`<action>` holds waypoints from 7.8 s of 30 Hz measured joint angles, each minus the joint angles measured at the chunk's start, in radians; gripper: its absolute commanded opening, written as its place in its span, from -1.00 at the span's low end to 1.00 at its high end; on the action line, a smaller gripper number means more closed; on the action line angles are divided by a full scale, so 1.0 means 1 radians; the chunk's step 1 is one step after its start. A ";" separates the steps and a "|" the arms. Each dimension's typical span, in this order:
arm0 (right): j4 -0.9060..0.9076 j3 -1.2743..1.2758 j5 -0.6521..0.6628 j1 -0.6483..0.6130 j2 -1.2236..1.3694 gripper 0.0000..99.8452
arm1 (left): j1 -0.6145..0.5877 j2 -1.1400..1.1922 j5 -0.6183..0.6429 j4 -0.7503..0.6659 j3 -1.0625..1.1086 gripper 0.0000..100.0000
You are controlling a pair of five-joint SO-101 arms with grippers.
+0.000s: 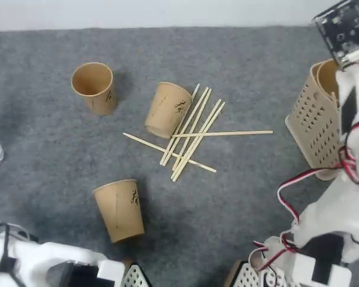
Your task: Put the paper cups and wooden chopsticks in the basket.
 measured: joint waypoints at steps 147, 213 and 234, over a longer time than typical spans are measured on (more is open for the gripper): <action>0.078 0.597 -0.437 -0.445 0.083 -0.99 | 0.652 0.000 0.000 0.546 -0.582 -0.54; -0.733 2.005 -0.571 -0.603 -0.624 -0.99 | 1.617 -0.144 -1.152 0.813 -0.287 -0.54; -0.752 2.015 -0.571 -0.603 -0.624 -0.99 | 1.539 -0.302 -1.073 0.678 -0.377 -0.54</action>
